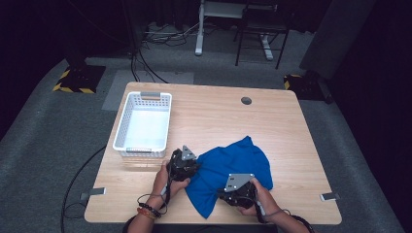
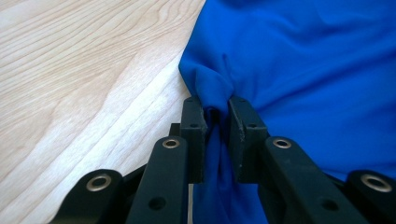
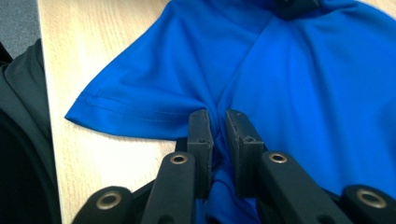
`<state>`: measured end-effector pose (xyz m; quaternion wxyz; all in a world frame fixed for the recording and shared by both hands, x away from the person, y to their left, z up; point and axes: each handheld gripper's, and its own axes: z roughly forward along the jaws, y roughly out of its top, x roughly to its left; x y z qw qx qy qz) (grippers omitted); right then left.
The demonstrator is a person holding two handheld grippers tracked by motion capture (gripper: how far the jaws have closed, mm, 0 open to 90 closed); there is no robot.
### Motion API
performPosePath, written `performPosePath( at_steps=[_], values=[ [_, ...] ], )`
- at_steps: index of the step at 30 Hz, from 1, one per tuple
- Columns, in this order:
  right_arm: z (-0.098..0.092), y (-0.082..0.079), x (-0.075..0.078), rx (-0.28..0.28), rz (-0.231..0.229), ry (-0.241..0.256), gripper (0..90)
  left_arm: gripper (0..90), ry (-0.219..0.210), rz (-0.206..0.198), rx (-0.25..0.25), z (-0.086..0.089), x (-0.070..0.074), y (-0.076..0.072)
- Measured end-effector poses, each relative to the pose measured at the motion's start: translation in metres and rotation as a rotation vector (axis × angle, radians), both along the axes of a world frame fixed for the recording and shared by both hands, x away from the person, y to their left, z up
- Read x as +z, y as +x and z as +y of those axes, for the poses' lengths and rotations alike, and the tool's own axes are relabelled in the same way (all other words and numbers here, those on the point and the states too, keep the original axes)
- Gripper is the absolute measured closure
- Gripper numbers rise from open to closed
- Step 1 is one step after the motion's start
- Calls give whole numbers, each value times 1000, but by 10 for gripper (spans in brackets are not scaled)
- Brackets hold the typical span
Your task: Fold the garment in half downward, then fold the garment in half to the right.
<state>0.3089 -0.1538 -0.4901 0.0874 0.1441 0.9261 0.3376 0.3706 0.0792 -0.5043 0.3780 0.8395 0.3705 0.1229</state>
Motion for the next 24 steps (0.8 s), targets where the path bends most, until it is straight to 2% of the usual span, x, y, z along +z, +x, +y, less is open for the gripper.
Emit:
performPosePath(
  at_steps=[5,9,13,20,24],
  values=[
    [4,-2,1,31,-10,-8,821,773,0,4,8,6,1,-2],
    [7,-1,0,44,-1,-10,825,781,18,11,-9,9,2,-3],
    [8,-1,1,52,-2,-9,830,786,18,16,-11,11,3,-4],
    [2,-1,5,48,5,21,835,790,7,2,-24,10,8,-4],
    [-2,-1,10,38,3,56,834,791,2,-14,-21,12,11,-6]
  ],
)
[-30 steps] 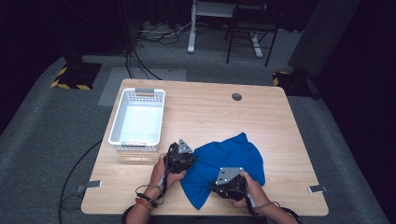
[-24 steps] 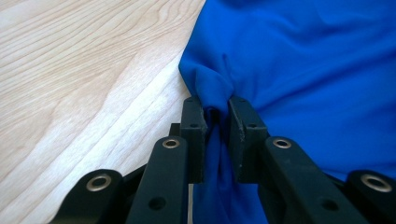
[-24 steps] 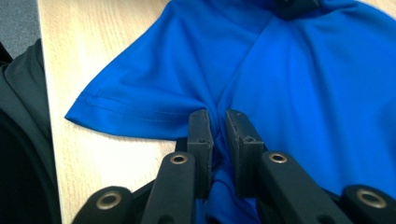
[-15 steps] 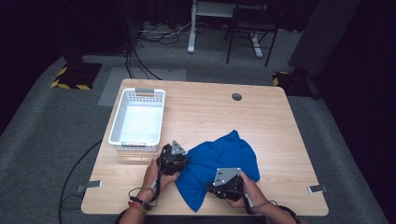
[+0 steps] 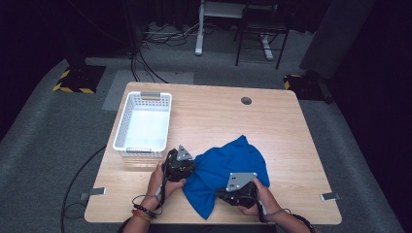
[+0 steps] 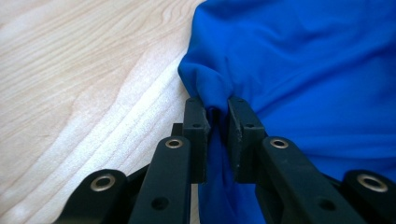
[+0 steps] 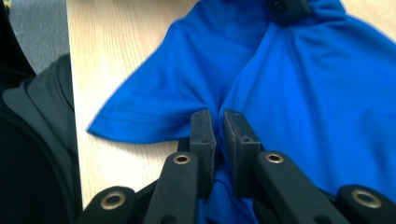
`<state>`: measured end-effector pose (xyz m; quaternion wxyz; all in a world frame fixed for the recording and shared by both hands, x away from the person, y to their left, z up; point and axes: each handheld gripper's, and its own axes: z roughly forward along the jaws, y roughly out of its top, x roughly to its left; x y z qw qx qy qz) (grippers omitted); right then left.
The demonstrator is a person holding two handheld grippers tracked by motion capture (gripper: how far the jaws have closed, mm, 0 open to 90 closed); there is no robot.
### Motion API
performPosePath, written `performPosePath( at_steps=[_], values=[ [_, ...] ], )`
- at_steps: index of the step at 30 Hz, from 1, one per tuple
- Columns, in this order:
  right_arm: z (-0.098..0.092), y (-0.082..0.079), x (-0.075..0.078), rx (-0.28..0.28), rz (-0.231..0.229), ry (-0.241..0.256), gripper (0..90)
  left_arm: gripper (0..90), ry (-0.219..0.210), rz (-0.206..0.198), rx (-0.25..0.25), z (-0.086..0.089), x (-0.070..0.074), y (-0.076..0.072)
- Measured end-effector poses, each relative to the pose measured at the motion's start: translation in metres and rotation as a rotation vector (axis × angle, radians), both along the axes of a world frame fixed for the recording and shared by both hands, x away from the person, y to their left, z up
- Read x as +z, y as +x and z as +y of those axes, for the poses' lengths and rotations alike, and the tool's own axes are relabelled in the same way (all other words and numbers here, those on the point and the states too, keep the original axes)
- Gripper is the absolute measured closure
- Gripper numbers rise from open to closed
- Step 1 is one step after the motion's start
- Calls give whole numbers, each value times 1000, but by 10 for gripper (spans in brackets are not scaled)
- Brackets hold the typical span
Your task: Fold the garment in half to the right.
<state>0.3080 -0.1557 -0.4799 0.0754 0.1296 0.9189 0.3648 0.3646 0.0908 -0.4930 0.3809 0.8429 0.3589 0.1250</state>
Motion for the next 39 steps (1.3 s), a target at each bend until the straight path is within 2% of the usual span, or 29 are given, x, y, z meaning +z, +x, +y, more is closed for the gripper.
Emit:
performPosePath(
  at_steps=[6,9,12,14,16,20,24,28,33,39],
  values=[
    [-6,-3,8,-2,-23,39,834,792,-37,-22,1,0,11,-6],
    [-9,-4,11,-3,-22,50,834,791,-44,-37,4,-3,17,-7],
    [-12,-6,14,1,-39,56,834,792,-15,-49,-10,-9,23,-6],
    [-15,-7,18,0,-41,57,834,792,-36,-51,-14,-12,28,-3],
    [-19,-8,23,-3,-41,73,834,792,-36,-64,-19,-16,33,-2],
    [-28,-6,33,-37,-43,106,833,793,-23,-79,-28,-25,41,3],
    [-33,-3,40,-64,-58,116,833,793,-20,-90,-37,-35,50,11],
    [-45,0,48,-98,-46,165,832,793,-28,-96,-48,-46,56,16],
    [-62,2,51,-144,-48,181,831,793,-72,-67,-47,-59,61,25],
    [-89,10,53,-219,-11,231,830,792,-97,-38,-52,-78,62,38]
  ],
)
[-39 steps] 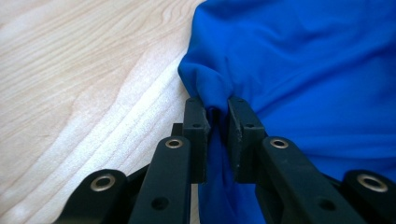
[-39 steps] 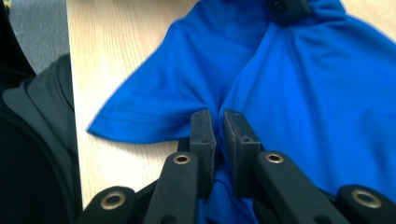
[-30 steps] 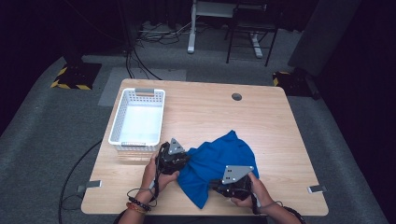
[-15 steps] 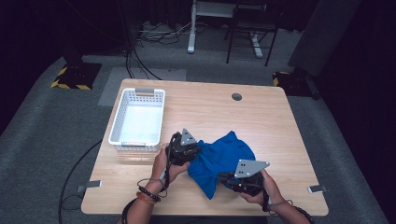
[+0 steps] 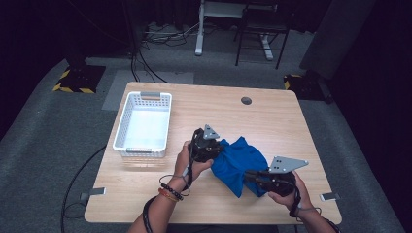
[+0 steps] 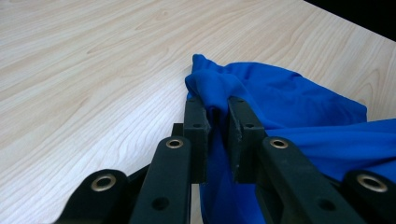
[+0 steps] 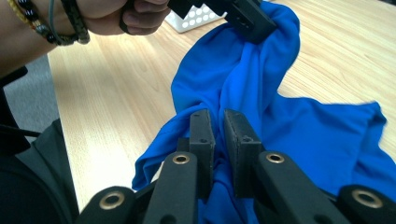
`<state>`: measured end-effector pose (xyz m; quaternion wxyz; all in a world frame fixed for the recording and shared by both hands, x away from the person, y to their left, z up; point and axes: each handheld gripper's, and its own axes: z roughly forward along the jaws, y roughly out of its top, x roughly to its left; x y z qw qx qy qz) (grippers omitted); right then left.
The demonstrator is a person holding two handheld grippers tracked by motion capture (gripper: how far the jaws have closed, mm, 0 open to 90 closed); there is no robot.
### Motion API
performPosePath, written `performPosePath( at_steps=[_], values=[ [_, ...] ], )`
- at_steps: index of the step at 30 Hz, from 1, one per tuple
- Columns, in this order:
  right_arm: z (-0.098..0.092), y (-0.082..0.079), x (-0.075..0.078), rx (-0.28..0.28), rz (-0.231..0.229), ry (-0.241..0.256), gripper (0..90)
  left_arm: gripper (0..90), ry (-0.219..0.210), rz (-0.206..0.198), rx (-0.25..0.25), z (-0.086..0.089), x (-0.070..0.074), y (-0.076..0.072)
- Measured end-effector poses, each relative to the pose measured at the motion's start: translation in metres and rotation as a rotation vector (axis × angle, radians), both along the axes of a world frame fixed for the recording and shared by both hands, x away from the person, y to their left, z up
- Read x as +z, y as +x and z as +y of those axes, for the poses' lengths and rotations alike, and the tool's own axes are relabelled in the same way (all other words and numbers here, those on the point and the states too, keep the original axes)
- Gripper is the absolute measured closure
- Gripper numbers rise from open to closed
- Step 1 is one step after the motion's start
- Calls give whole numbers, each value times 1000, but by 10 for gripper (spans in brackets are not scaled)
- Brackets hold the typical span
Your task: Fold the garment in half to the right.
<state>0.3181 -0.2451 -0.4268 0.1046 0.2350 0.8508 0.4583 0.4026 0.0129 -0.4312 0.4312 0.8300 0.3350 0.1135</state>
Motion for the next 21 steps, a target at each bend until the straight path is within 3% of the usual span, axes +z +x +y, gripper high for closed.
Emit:
performPosePath(
  at_steps=[4,9,14,17,19,21],
  values=[
    [-18,4,-4,-48,28,18,827,790,-7,12,-7,-16,-1,8],
    [-42,14,-14,-123,76,34,825,779,42,14,-17,-42,-11,16],
    [-63,29,-32,-194,140,16,825,735,79,55,-23,-61,-29,29],
    [-76,40,-47,-236,210,33,825,646,100,78,-9,-71,-41,36],
    [-84,47,-55,-262,250,51,825,529,119,90,17,-76,-47,40],
    [-89,51,-61,-285,278,40,824,388,101,104,39,-76,-52,42]
  ],
)
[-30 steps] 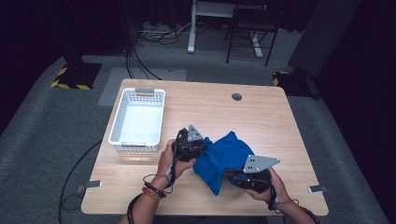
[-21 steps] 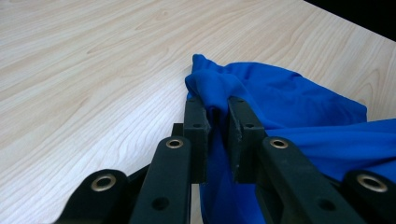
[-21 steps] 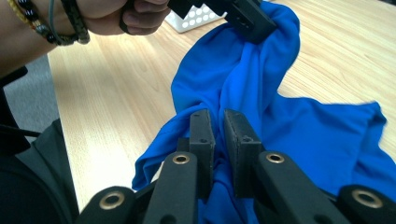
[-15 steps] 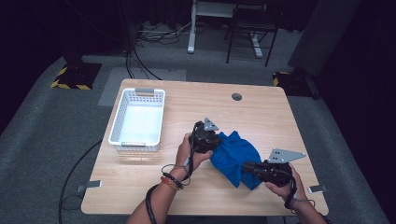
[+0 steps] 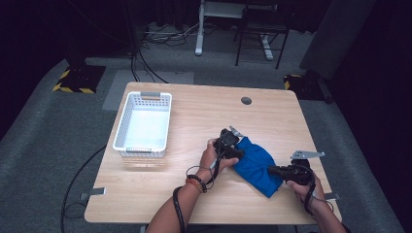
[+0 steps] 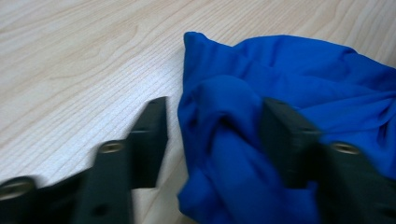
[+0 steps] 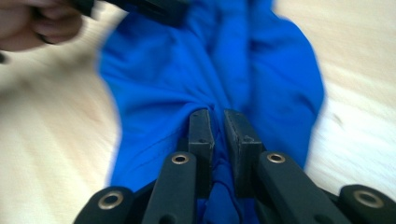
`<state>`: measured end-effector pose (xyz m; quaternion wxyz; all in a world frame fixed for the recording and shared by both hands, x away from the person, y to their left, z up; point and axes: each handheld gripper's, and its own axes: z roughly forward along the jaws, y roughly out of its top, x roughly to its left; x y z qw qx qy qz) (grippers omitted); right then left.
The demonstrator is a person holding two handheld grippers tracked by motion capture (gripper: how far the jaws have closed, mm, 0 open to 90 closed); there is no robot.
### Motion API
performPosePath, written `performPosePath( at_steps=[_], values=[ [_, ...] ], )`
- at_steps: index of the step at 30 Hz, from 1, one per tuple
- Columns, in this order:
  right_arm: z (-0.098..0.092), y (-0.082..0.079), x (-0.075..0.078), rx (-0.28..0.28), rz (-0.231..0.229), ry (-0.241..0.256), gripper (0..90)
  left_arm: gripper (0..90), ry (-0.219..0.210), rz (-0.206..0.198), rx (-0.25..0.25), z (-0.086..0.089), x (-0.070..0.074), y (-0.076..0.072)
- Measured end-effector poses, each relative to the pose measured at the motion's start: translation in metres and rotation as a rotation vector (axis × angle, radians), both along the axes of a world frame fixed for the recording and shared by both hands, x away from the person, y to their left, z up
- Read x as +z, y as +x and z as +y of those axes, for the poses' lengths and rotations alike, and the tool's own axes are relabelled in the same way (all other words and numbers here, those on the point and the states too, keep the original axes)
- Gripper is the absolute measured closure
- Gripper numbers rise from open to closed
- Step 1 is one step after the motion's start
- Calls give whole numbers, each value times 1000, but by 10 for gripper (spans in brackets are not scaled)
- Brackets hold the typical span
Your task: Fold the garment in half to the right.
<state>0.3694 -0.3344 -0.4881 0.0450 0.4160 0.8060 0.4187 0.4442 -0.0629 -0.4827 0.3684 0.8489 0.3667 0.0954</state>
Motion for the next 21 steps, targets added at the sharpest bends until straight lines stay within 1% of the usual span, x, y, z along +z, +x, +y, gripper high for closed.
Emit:
performPosePath(
  at_steps=[1,2,4,5,6,8,9,10,11,12,13,14,15,16,18,19,20,21],
  values=[
    [-2,2,-3,-10,13,-12,822,324,-13,15,7,2,-1,1],
    [-5,3,-6,-14,16,-19,819,295,-34,15,-1,5,-1,0],
    [-8,4,-8,-22,21,-14,810,258,-69,20,-8,12,1,-3],
    [-9,3,-7,-29,16,-21,786,244,-74,15,-15,15,2,-4],
    [-10,3,-6,-30,6,-28,747,239,-85,13,-19,20,4,-7],
    [-11,1,-3,-20,-14,-48,749,237,-114,2,-11,29,8,-13],
    [-11,0,-2,-20,-22,-61,744,238,-141,1,-4,34,10,-15],
    [-11,-1,-1,-20,-27,-68,745,238,-185,10,-6,41,13,-16],
    [-11,-1,-1,-21,-29,-67,741,238,-202,3,0,47,16,-18],
    [-10,-1,-1,-18,-31,-71,722,238,-182,-21,16,51,19,-20],
    [-10,-2,0,-17,-39,-82,679,238,-152,-48,29,55,22,-24],
    [-9,-2,1,-23,-45,-102,593,238,-131,-64,20,59,23,-28],
    [-9,-1,2,-33,-50,-126,538,238,-119,-67,3,61,23,-33],
    [-10,-1,3,-37,-51,-139,541,234,-95,-73,-13,63,23,-39],
    [-12,-3,6,-44,-63,-135,514,229,-32,-91,-43,66,18,-52],
    [-13,-3,7,-49,-73,-135,487,229,-8,-94,-70,68,15,-59],
    [-13,-4,9,-52,-77,-144,475,224,10,-93,-91,70,11,-67],
    [-13,-6,11,-58,-94,-155,465,215,24,-97,-112,72,8,-75]
  ],
)
